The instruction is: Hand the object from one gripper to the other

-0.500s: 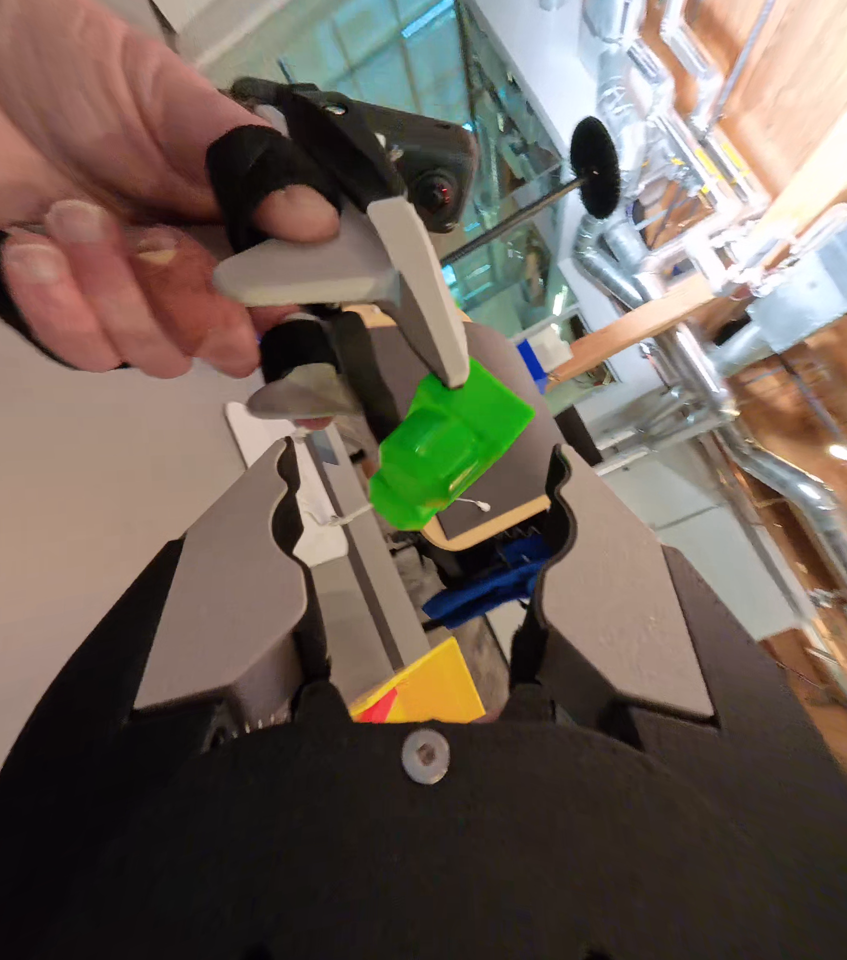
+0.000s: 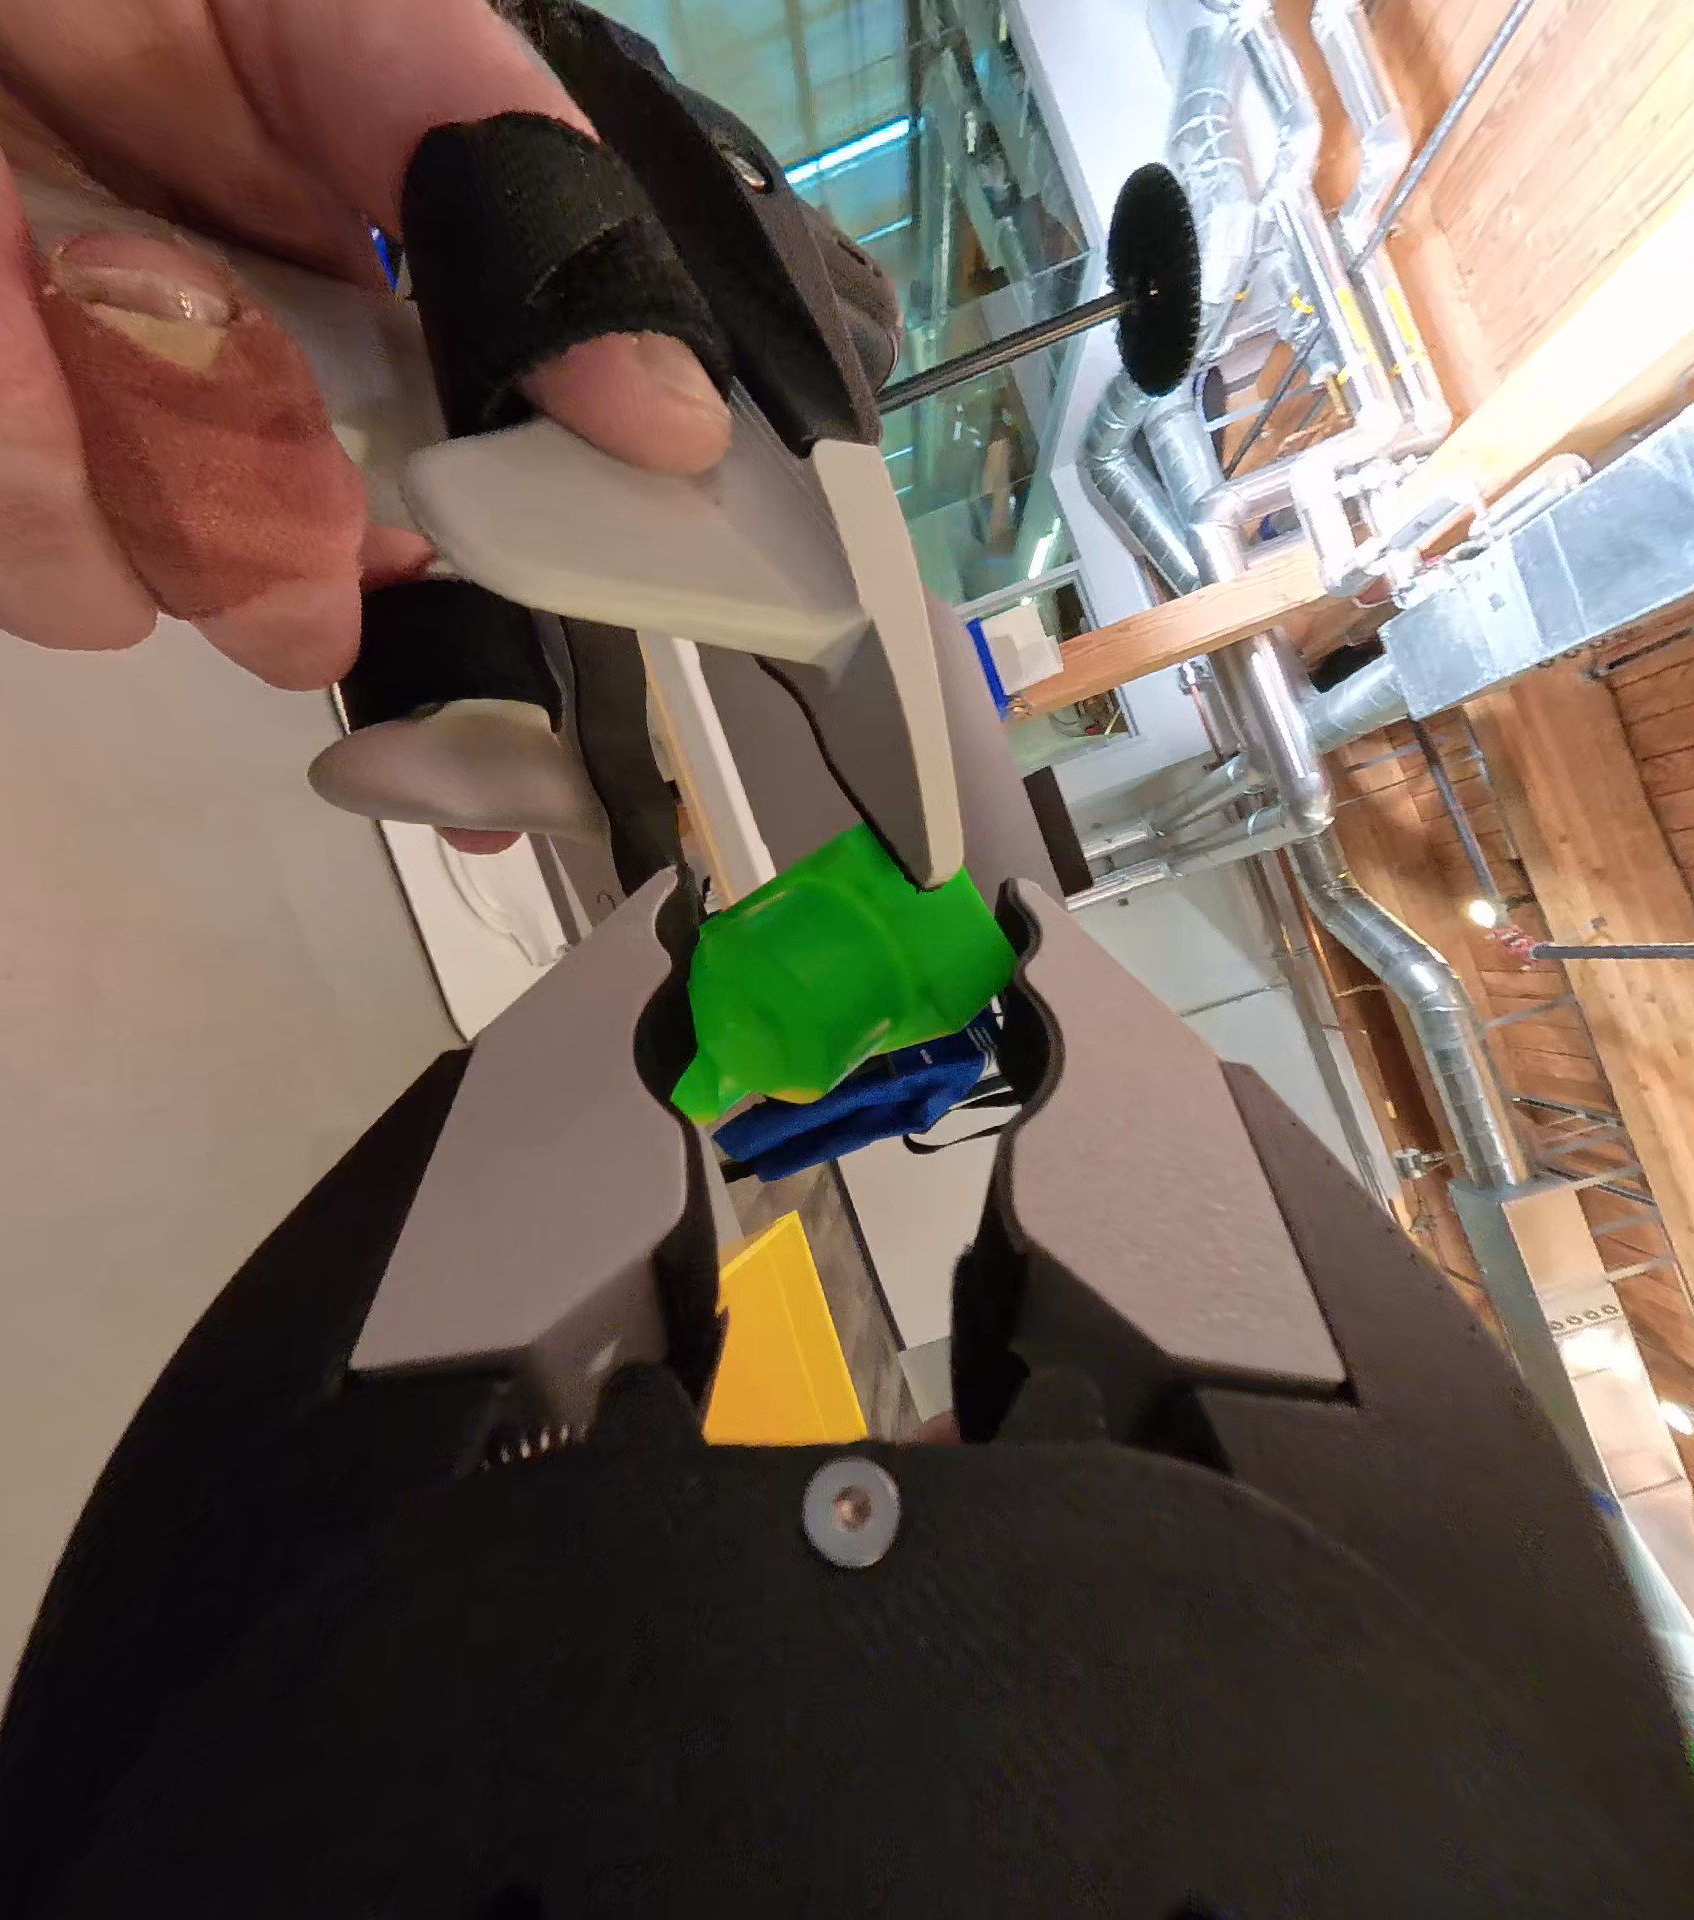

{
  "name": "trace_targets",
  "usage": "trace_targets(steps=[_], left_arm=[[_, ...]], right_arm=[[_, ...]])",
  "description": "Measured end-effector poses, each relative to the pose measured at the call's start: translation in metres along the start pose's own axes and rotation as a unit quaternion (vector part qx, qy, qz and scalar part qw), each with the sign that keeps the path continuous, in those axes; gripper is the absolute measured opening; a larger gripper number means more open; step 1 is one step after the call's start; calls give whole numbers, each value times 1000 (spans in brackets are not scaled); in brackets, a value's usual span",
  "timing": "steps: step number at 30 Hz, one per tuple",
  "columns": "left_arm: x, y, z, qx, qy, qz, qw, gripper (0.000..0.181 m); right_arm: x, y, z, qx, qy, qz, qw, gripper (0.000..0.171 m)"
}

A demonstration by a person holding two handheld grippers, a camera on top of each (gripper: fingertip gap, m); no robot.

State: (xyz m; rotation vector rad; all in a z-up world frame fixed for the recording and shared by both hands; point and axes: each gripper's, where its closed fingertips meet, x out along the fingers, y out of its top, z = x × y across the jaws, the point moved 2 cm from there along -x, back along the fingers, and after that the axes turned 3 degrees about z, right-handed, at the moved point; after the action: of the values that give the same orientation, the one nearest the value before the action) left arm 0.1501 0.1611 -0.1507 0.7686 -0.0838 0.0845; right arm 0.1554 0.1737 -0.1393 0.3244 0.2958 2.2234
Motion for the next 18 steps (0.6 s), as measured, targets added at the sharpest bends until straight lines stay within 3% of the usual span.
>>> trace_targets(steps=[18], left_arm=[[4,-6,-3,-36,-21,-5,999,70]], right_arm=[[-5,-1,-4,8,69,31,997,54]])
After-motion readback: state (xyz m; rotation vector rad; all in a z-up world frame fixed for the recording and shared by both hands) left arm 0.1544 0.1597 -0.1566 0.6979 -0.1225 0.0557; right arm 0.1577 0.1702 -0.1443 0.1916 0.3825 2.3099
